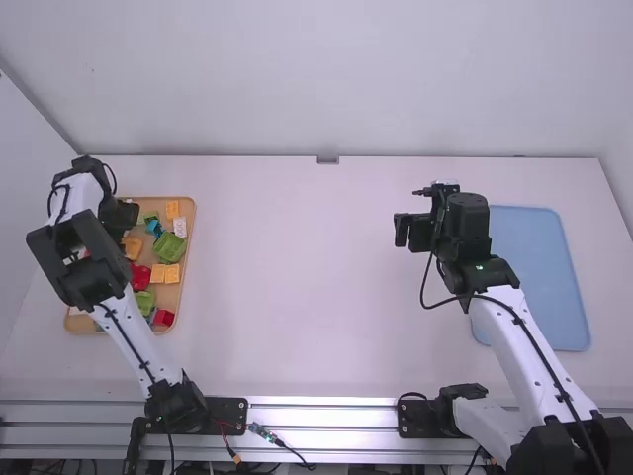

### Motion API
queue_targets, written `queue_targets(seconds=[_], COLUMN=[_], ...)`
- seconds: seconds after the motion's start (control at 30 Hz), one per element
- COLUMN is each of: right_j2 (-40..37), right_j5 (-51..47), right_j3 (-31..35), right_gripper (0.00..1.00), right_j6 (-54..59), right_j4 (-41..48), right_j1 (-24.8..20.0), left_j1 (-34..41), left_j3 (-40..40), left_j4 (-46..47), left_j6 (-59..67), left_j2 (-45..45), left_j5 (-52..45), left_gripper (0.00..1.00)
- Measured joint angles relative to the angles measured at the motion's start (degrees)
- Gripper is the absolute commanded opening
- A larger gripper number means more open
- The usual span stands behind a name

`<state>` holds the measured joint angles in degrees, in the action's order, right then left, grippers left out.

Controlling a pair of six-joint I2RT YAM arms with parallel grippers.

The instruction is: Assemble lego blocks to make yellow taxi

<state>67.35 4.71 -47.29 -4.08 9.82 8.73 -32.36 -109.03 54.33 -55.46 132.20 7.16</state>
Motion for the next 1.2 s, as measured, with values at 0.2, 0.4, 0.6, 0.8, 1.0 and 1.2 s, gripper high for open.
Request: queue_targets(seconds=[0.2, 0.4, 0.6, 0.8, 1.0, 1.2], right_j2=[0.0, 0.0, 0.0, 0.0, 0.0, 0.0], right_j5=[0.0, 0.0, 0.0, 0.0, 0.0, 0.0], right_j3=[0.0, 0.0, 0.0, 0.0, 0.0, 0.0], right_gripper=[0.99, 0.99, 0.99, 0.99, 0.99, 0.99], right_j6=[-0.1, -0.1, -0.1, 0.0, 0.0, -0.2], right_j4=[0.0, 0.0, -0.1, 0.1, 0.1, 0.5], right_j1=[0.0, 0.0, 0.0, 0.0, 0.0, 0.0], left_j1=[-0.1, -0.2, -0.2, -0.2, -0.2, -0.2], left_j3=[0.6, 3.2, 3.3, 3.3, 3.3, 4.3], left_j4=[-2.3, -3.0, -2.7, -1.4, -0.7, -2.7], left_j6=[0.0, 0.0, 0.0, 0.0, 0.0, 0.0], left_j2=[0.0, 0.0, 0.0, 0.0, 0.0, 0.0], left_j5=[0.6, 0.4, 0.0, -0.1, -1.6, -2.2], left_gripper=[0.87, 0.86, 0.87, 0.90, 0.90, 0.90])
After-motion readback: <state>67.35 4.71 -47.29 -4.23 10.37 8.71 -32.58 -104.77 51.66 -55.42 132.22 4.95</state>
